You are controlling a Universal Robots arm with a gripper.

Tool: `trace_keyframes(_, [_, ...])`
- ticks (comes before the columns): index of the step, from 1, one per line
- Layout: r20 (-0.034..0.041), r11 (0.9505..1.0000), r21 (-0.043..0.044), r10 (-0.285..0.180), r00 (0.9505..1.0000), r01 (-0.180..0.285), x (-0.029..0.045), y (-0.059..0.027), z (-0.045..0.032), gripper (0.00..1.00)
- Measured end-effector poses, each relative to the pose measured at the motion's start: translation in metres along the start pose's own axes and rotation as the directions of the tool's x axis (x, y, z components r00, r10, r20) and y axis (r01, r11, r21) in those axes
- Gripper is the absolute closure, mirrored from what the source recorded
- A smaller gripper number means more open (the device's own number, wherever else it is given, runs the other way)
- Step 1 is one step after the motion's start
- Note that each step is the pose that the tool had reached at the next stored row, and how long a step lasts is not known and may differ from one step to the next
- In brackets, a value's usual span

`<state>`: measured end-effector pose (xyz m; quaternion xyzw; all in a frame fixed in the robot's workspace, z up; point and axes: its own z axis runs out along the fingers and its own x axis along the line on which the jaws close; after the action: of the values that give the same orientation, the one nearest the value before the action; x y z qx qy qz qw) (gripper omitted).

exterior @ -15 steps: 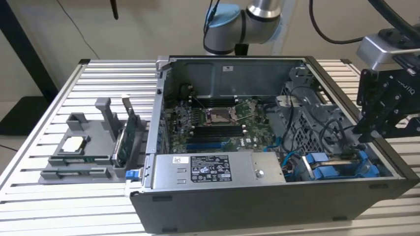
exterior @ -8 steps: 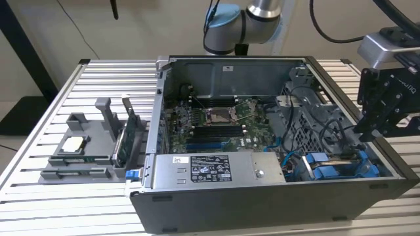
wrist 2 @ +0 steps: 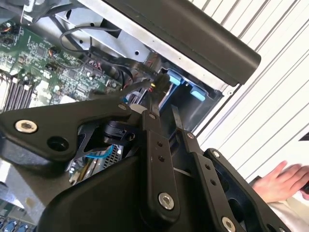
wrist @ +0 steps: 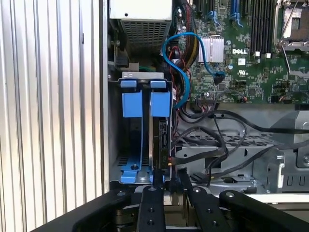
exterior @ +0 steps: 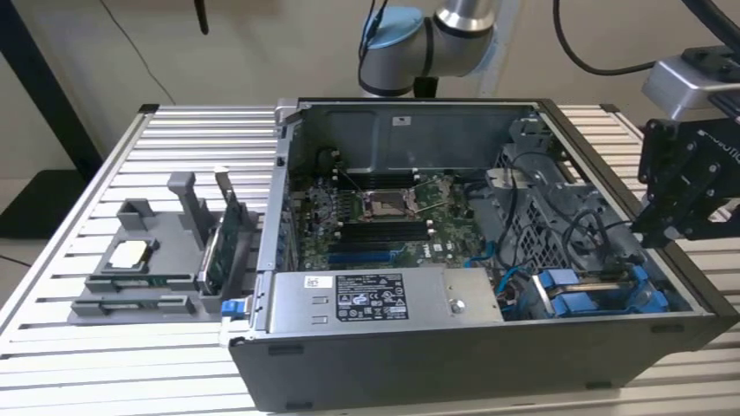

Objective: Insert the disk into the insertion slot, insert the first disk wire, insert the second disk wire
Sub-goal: 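Insert the second disk wire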

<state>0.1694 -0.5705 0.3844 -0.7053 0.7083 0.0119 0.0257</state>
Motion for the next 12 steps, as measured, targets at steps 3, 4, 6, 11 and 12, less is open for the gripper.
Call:
trace_keyframes(3, [0.0, 1.0, -0.0002, -0.004, 1.0, 0.004, -0.0017, -0.0058, 0.0005, 0.73])
trace_keyframes(4, [0.0002, 1.0, -0.0002, -0.004, 1.0, 0.004, -0.002, -0.0076, 0.0008, 0.73])
trace_keyframes(6, [0.0002, 1.0, -0.0003, -0.005, 1.0, 0.005, -0.0024, -0.0101, 0.0015, 0.73])
trace_keyframes(11, [0.0, 1.0, -0.0003, -0.005, 1.0, 0.005, -0.0026, -0.0122, 0.0049, 0.73])
trace_keyframes(12, [0.0, 1.0, -0.0003, -0.005, 1.0, 0.005, -0.0028, -0.0123, 0.0056, 0.73])
